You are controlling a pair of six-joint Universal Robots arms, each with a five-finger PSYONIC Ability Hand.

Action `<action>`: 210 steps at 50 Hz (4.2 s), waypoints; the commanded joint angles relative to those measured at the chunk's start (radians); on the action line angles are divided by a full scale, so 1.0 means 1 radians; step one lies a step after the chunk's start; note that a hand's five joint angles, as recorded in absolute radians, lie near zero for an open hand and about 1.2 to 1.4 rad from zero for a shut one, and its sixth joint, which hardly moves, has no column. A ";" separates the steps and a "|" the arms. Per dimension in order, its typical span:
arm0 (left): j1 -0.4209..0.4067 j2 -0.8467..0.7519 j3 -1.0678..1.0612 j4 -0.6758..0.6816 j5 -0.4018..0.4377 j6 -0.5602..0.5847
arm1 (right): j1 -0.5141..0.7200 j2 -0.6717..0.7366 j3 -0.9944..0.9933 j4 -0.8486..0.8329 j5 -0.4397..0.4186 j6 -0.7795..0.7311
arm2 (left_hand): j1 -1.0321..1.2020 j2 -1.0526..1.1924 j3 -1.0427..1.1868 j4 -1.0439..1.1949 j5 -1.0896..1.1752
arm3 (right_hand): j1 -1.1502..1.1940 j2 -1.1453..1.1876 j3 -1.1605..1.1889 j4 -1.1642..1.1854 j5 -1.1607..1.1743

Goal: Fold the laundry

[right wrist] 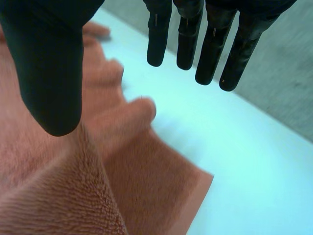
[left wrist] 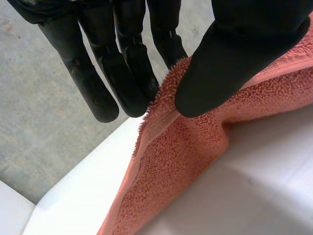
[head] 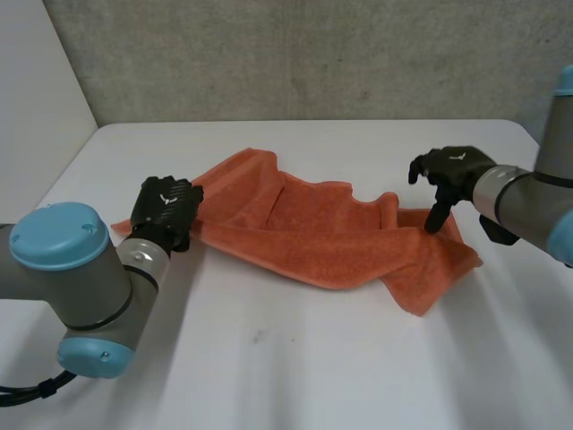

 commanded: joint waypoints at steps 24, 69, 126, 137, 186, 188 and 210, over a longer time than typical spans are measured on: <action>0.003 -0.012 -0.002 0.043 -0.003 -0.041 | 0.016 -0.386 0.927 -0.525 -0.136 -0.319 | 0.258 0.196 0.201 0.200 0.251 | 0.252 0.201 0.207 0.213 0.214; 0.003 -0.050 -0.014 0.042 -0.003 -0.039 | -0.061 -0.315 0.803 -0.816 -0.104 -0.208 | -0.035 -0.096 -0.091 -0.092 -0.041 | 1.009 0.958 0.964 0.969 0.971; 0.276 -0.183 0.129 -0.038 0.123 -0.025 | -0.305 -0.282 0.714 -0.595 -0.177 0.059 | -0.570 -0.631 -0.626 -0.628 -0.576 | 1.009 0.958 0.964 0.969 0.971; 0.276 -0.205 0.135 -0.081 0.206 -0.022 | -0.303 -0.271 0.710 -0.598 -0.177 0.059 | -0.561 -0.623 -0.617 -0.619 -0.567 | 1.009 0.958 0.964 0.969 0.971; 0.235 -0.234 0.219 -0.083 0.204 -0.030 | -0.302 -0.280 0.680 -0.565 -0.171 0.053 | 0.258 0.196 0.201 0.200 0.251 | 1.009 0.958 0.964 0.969 0.971; 0.238 -0.120 0.186 -0.099 0.200 -0.028 | -0.302 -0.333 0.656 -0.502 -0.173 0.034 | 0.258 0.196 0.201 0.200 0.251 | 1.009 0.958 0.964 0.969 0.971; 0.246 0.521 -0.250 -0.431 0.194 0.114 | -0.303 -0.366 0.456 0.328 -0.136 -0.561 | 0.258 0.196 0.201 0.200 0.251 | 1.009 0.958 0.964 0.969 0.971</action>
